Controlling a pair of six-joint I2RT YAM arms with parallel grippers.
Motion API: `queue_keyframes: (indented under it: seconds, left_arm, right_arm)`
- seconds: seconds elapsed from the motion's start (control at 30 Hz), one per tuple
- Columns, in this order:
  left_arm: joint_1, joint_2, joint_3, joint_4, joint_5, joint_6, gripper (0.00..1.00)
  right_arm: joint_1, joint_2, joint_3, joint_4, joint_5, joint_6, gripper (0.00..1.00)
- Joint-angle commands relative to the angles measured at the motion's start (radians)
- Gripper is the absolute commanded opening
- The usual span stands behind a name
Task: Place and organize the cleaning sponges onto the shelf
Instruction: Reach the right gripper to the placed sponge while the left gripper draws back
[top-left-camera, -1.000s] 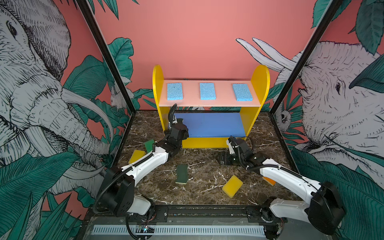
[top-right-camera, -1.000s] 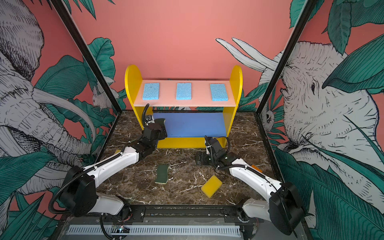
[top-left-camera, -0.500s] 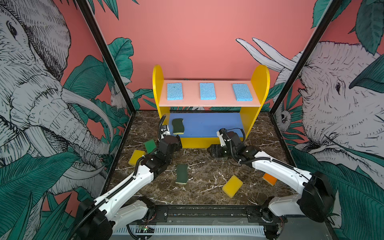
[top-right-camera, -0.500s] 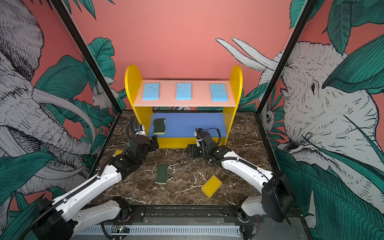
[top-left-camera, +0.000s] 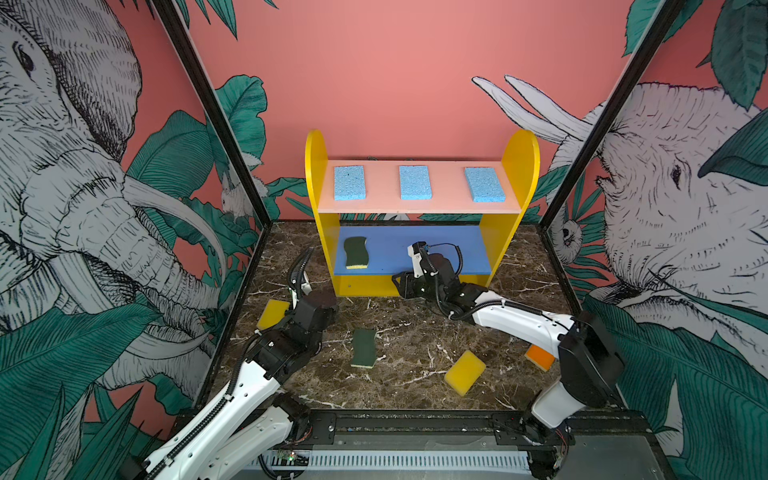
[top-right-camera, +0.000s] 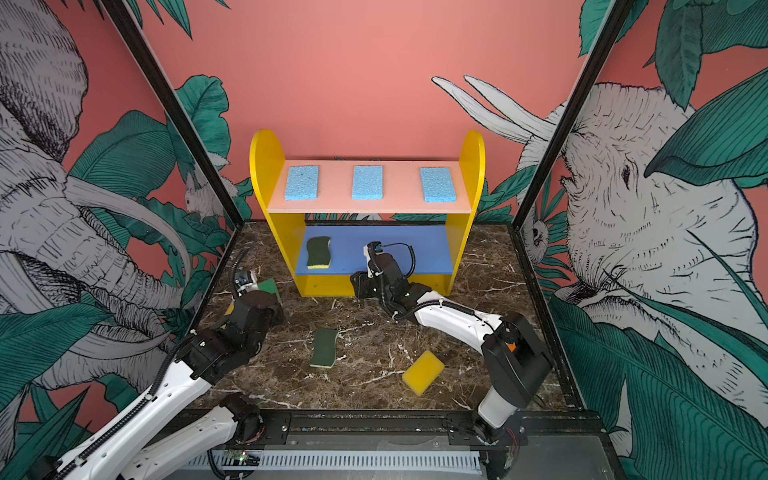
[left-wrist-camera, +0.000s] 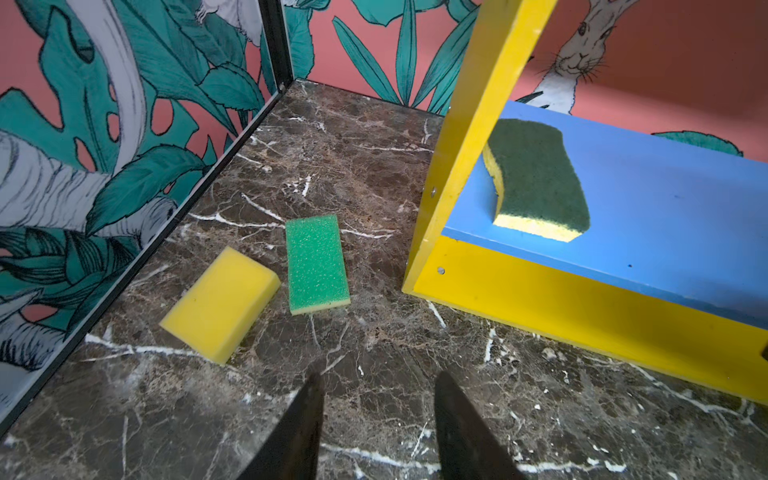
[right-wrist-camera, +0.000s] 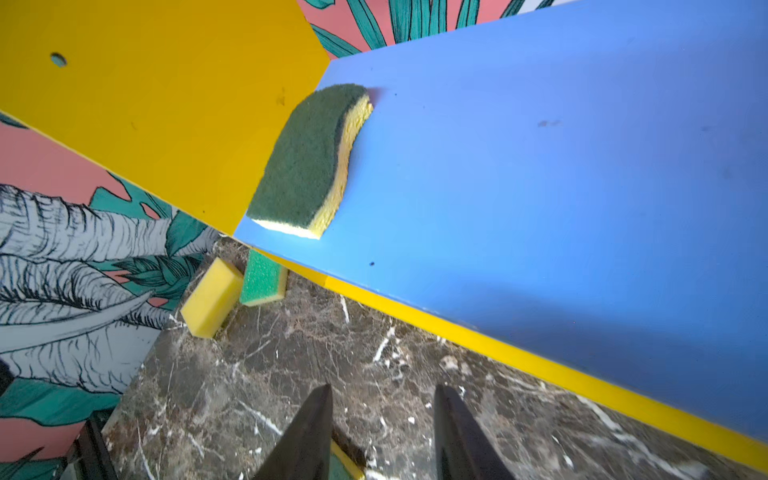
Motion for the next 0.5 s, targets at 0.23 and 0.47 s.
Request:
queue_keyframes:
  seconds: [0.23, 0.47]
  left_arm:
    - [0.037, -0.037, 0.003, -0.070, -0.045, -0.003, 0.45]
    - [0.046, -0.058, -0.012, -0.066, -0.073, -0.003, 0.46]
  right_arm:
    - [0.022, 0.151, 0.209, 0.073, -0.040, 0.000, 0.38]
    - [0.040, 0.216, 0.295, 0.014, -0.048, -0.017, 0.37]
